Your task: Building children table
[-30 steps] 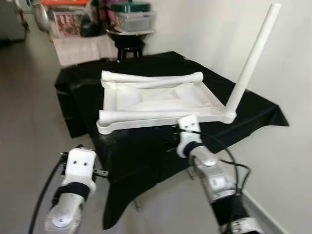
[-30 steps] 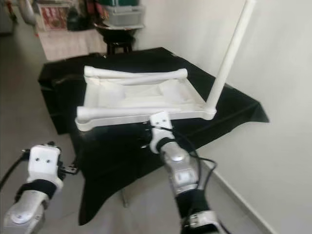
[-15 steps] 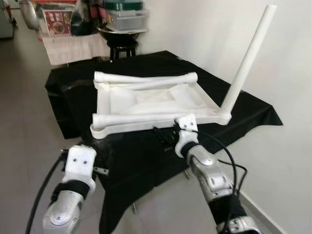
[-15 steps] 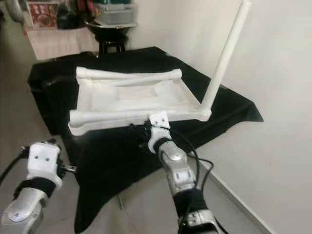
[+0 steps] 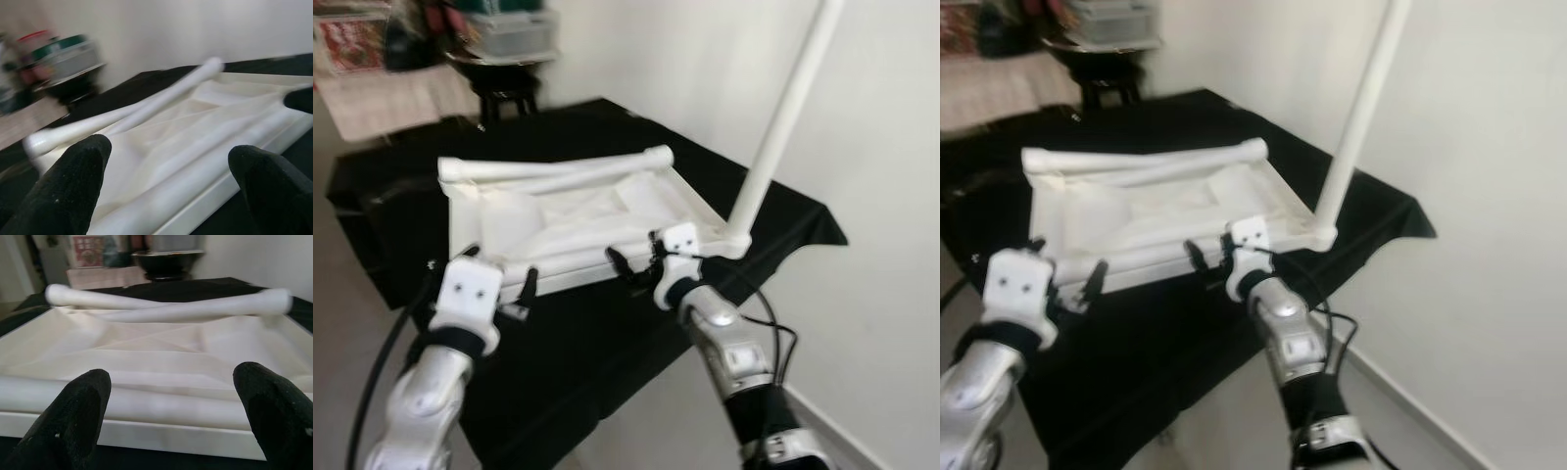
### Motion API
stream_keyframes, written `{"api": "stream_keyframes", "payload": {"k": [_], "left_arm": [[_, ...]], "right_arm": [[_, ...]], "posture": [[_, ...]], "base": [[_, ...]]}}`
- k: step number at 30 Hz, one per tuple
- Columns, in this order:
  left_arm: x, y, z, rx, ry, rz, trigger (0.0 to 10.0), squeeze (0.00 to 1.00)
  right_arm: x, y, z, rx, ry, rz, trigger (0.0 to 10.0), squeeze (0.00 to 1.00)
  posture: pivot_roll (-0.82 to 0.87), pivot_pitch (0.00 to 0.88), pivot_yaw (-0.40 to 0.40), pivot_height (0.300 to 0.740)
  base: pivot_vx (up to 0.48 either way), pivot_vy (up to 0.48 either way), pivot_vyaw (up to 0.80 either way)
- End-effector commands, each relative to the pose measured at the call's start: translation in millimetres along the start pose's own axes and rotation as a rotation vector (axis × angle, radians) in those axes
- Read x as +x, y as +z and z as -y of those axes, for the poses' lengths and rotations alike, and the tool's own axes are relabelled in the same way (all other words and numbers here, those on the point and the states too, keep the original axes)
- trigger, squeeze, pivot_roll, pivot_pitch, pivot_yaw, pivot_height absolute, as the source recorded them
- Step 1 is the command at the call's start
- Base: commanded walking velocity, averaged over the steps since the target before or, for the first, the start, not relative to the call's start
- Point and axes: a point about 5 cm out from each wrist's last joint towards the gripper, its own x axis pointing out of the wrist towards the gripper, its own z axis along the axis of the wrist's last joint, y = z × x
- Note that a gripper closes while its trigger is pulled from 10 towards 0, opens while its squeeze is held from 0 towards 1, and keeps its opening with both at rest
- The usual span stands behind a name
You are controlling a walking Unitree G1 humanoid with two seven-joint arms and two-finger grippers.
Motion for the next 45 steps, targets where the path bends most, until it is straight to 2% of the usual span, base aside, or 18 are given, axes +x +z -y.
{"api": "stream_keyframes", "payload": {"k": [1,2,3,4,5,6,8,10,12,16,21,22,27,30,36,43,44,45], "left_arm": [[2.5,9,0.6,0.107,-0.141,-0.007,10.0,0.0],[2.5,9,0.6,0.107,-0.141,-0.007,10.0,0.0],[3.3,11,-3.2,0.273,-0.264,-0.045,10.0,0.0],[3.3,11,-3.2,0.273,-0.264,-0.045,10.0,0.0],[3.5,11,-10.2,0.421,-0.356,-0.099,10.0,0.0],[2.9,5,-37.6,0.672,-0.494,-0.283,10.0,0.0],[2.9,5,-37.6,0.672,-0.494,-0.283,10.0,0.0],[3.9,3,-66.4,0.84,-0.551,-0.448,10.0,0.0],[8.7,1,-86.4,0.911,-0.587,-0.585,10.0,0.0],[12.6,-1,-94.0,0.93,-0.611,-0.657,10.0,0.0],[32.1,-12,-104.6,0.966,-0.635,-0.773,10.0,0.0],[32.1,-12,-104.6,0.966,-0.635,-0.773,10.0,0.0],[62.9,-14,-99.8,0.904,-0.683,-0.764,10.0,0.0],[71.2,-19,-97.7,0.889,-0.74,-0.777,10.0,0.0],[76.6,-25,-96.9,0.865,-0.771,-0.805,10.0,0.0],[81.2,-37,-100.4,0.902,-0.823,-0.894,10.0,0.0],[81.4,-38,-99.7,0.9,-0.841,-0.9,6.0,0.0],[81.9,-40,-99.0,0.896,-0.853,-0.904,1.3,0.0]], "right_arm": [[-1.1,-2,4.4,0.03,-0.011,-0.013,10.0,0.0],[-1.1,-2,4.4,0.03,-0.011,-0.013,10.0,0.0],[-1.0,-2,5.1,0.035,-0.008,-0.015,10.0,0.0],[-1.0,-2,5.1,0.035,-0.008,-0.015,10.0,0.0],[-0.9,-2,5.5,0.033,-0.003,-0.016,10.0,0.0],[0.0,-1,5.0,0.012,0.011,-0.02,10.0,0.0],[0.0,-1,5.0,0.012,0.011,-0.02,10.0,0.0],[0.9,-1,3.9,-0.005,0.026,-0.03,10.0,0.0],[1.0,-2,2.5,-0.014,0.046,-0.046,10.0,0.0],[0.9,-2,1.6,-0.017,0.058,-0.052,10.0,0.0],[1.6,0,-1.4,-0.026,0.079,-0.056,10.0,0.0],[1.6,0,-1.4,-0.026,0.079,-0.056,10.0,0.0],[0.1,-3,-7.7,-0.023,0.107,-0.072,10.0,0.0],[-0.9,-3,-7.8,-0.021,0.111,-0.078,10.0,0.0],[-2.0,-3,-7.1,-0.019,0.109,-0.081,10.0,0.0],[-4.3,-2,-4.1,-0.013,0.1,-0.089,10.0,0.0],[-4.5,-2,-3.9,-0.012,0.098,-0.09,10.0,0.0],[-4.7,-2,-3.9,-0.011,0.097,-0.091,10.0,0.0]], "posture": [[-0.06,0.007,-0.088,0.74],[-0.06,0.007,-0.088,0.74],[-0.06,0.007,-0.088,0.74],[-0.06,0.007,-0.088,0.74],[-0.05,0.0,-0.093,0.74],[-0.05,0.0,-0.083,0.74],[-0.05,0.0,-0.083,0.74],[-0.05,0.0,-0.077,0.74],[-0.06,0.0,-0.067,0.74],[-0.06,0.0,-0.066,0.74],[-0.07,0.0,-0.063,0.74],[-0.07,0.0,-0.063,0.74],[-0.06,0.007,-0.073,0.74],[-0.07,0.017,-0.073,0.74],[-0.07,0.022,-0.073,0.74],[-0.08,0.036,-0.074,0.74],[-0.08,0.038,-0.074,0.74],[-0.08,0.038,-0.074,0.74]], "base": [[0.0,0.0,0.0],[0.0,0.0,0.0],[0.0,0.0,0.0],[0.0,0.0,0.0],[0.0,0.0,0.0],[0.0,0.0,0.0],[0.0,0.0,0.0],[0.0,0.0,0.0],[0.0,0.0,0.0],[0.0,0.0,0.0],[0.0,0.0,0.0],[0.0,0.0,0.0],[0.0,0.0,0.0],[0.0,0.0,0.0],[0.0,0.0,0.0],[0.0,0.0,0.0],[0.0,0.0,0.0],[0.0,0.0,0.0]]}}
